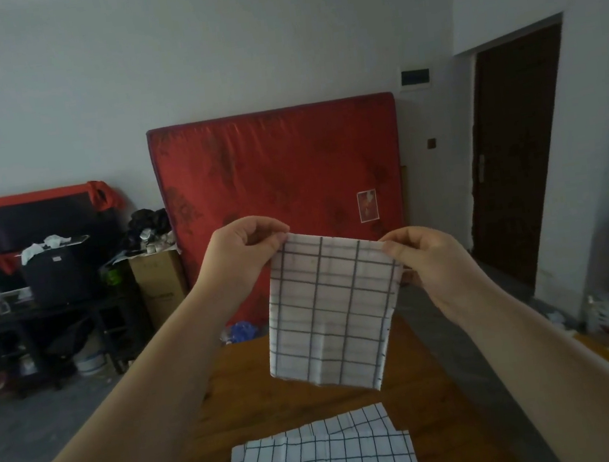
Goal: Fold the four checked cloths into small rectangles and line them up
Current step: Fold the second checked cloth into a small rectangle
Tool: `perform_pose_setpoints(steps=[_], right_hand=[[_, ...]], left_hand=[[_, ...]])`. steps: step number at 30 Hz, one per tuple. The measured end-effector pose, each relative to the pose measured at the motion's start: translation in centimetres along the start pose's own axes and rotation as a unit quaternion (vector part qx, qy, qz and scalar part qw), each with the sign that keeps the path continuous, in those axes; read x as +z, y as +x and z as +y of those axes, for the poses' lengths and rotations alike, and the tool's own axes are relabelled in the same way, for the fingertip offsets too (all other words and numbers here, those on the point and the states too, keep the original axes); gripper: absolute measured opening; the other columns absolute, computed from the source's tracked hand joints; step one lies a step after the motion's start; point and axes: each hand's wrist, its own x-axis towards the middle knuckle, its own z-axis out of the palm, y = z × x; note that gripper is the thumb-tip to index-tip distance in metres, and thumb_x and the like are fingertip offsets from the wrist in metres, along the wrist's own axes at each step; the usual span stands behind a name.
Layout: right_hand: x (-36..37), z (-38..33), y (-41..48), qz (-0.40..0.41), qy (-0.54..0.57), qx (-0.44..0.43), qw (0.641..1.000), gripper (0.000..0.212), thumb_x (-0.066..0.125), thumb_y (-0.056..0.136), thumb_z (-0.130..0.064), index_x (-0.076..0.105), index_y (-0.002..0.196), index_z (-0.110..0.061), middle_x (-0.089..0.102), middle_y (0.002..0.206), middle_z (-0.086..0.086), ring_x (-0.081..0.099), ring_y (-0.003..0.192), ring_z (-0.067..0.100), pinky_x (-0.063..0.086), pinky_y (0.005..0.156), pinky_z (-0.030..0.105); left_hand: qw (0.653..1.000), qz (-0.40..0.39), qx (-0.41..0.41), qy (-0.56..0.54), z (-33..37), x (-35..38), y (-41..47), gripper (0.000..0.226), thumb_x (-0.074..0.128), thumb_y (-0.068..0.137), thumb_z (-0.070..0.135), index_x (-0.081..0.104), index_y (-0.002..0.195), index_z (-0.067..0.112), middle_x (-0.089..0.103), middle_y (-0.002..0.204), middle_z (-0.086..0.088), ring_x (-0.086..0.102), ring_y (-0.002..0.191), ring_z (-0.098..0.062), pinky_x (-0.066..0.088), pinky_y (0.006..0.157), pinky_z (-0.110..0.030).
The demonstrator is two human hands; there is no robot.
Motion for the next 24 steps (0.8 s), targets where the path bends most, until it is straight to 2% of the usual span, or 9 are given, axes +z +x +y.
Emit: perform_pose_setpoints(steps=[5, 7, 10, 12, 15, 18, 21, 24], right_hand=[[-0.1, 0.4, 0.1, 0.015, 0.041, 0.012, 0.999, 0.014, 0.065, 0.097, -0.023, 0.078, 0.091, -0.025, 0.077, 0.098, 0.002, 0.071, 0.103, 0.026, 0.054, 0.1, 0.056], [-0.1, 0.4, 0.2, 0.024, 0.05, 0.011, 0.998, 0.015, 0.065, 0.097, -0.022, 0.078, 0.091, -0.024, 0.078, 0.098, 0.002, 0.072, 0.102, 0.026, 0.054, 0.1, 0.055], [-0.2, 0.5, 0.3, 0.038, 0.055, 0.02, 0.998, 0.014, 0.064, 0.099, -0.019, 0.078, 0.095, -0.02, 0.078, 0.097, 0.004, 0.071, 0.104, 0.03, 0.056, 0.099, 0.054], [-0.2, 0.6, 0.4, 0.046, 0.043, 0.022, 0.998, 0.014, 0.062, 0.1, -0.018, 0.077, 0.098, -0.019, 0.078, 0.097, 0.003, 0.071, 0.104, 0.03, 0.057, 0.098, 0.051], [-0.1, 0.8, 0.4, 0.06, -0.036, -0.017, 0.997, 0.014, 0.06, 0.101, -0.02, 0.073, 0.096, -0.024, 0.075, 0.096, -0.001, 0.07, 0.098, 0.024, 0.059, 0.093, 0.044], [0.1, 0.5, 0.4, 0.047, -0.16, -0.094, 0.981, 0.012, 0.059, 0.101, -0.022, 0.066, 0.099, -0.031, 0.068, 0.099, -0.011, 0.065, 0.097, 0.01, 0.054, 0.083, 0.028], [1.4, -0.3, 0.2, 0.006, -0.24, -0.154, 0.959, 0.016, 0.064, 0.098, -0.027, 0.063, 0.111, -0.036, 0.061, 0.11, -0.021, 0.056, 0.107, -0.002, 0.041, 0.085, 0.015], [3.3, -1.1, 0.5, -0.033, -0.266, -0.181, 0.946, 0.022, 0.069, 0.095, -0.037, 0.066, 0.117, -0.035, 0.063, 0.111, -0.023, 0.056, 0.107, -0.007, 0.04, 0.083, 0.01]], left_hand=[[0.998, -0.001, -0.031, -0.047, -0.4, 0.2, 0.0, 0.015, 0.074, 0.091, 0.013, 0.078, 0.091, 0.027, 0.078, 0.087, 0.01, 0.073, 0.084, -0.004, 0.056, 0.075, -0.015], [0.997, 0.005, -0.046, -0.061, -0.4, 0.2, -0.1, 0.014, 0.074, 0.091, 0.012, 0.079, 0.093, 0.025, 0.078, 0.087, 0.008, 0.072, 0.081, -0.004, 0.055, 0.071, -0.013], [0.994, 0.025, -0.063, -0.088, -0.2, 0.0, -0.2, 0.012, 0.074, 0.091, 0.011, 0.078, 0.093, 0.022, 0.077, 0.078, 0.009, 0.068, 0.065, 0.002, 0.051, 0.06, -0.01], [0.994, 0.026, -0.064, -0.09, -0.3, 0.0, -0.2, 0.012, 0.074, 0.09, 0.011, 0.078, 0.093, 0.022, 0.077, 0.08, 0.008, 0.069, 0.068, 0.0, 0.052, 0.062, -0.011], [0.996, 0.012, -0.056, -0.067, -0.5, 0.1, 0.0, 0.012, 0.075, 0.09, 0.013, 0.079, 0.092, 0.025, 0.079, 0.087, 0.008, 0.074, 0.084, -0.007, 0.056, 0.072, -0.016], [0.999, -0.01, -0.041, -0.024, -0.5, 0.4, 0.3, 0.011, 0.077, 0.089, 0.017, 0.079, 0.09, 0.028, 0.078, 0.086, 0.011, 0.074, 0.086, -0.006, 0.058, 0.081, -0.023], [0.999, -0.042, -0.026, 0.012, -0.1, 0.7, 0.3, 0.011, 0.078, 0.088, 0.019, 0.077, 0.089, 0.029, 0.078, 0.083, 0.014, 0.073, 0.08, -0.001, 0.056, 0.075, -0.016], [0.995, -0.091, -0.01, 0.034, 0.3, 1.4, 0.0, 0.011, 0.078, 0.088, 0.021, 0.074, 0.096, 0.028, 0.078, 0.085, 0.012, 0.073, 0.078, -0.001, 0.056, 0.07, -0.016]])
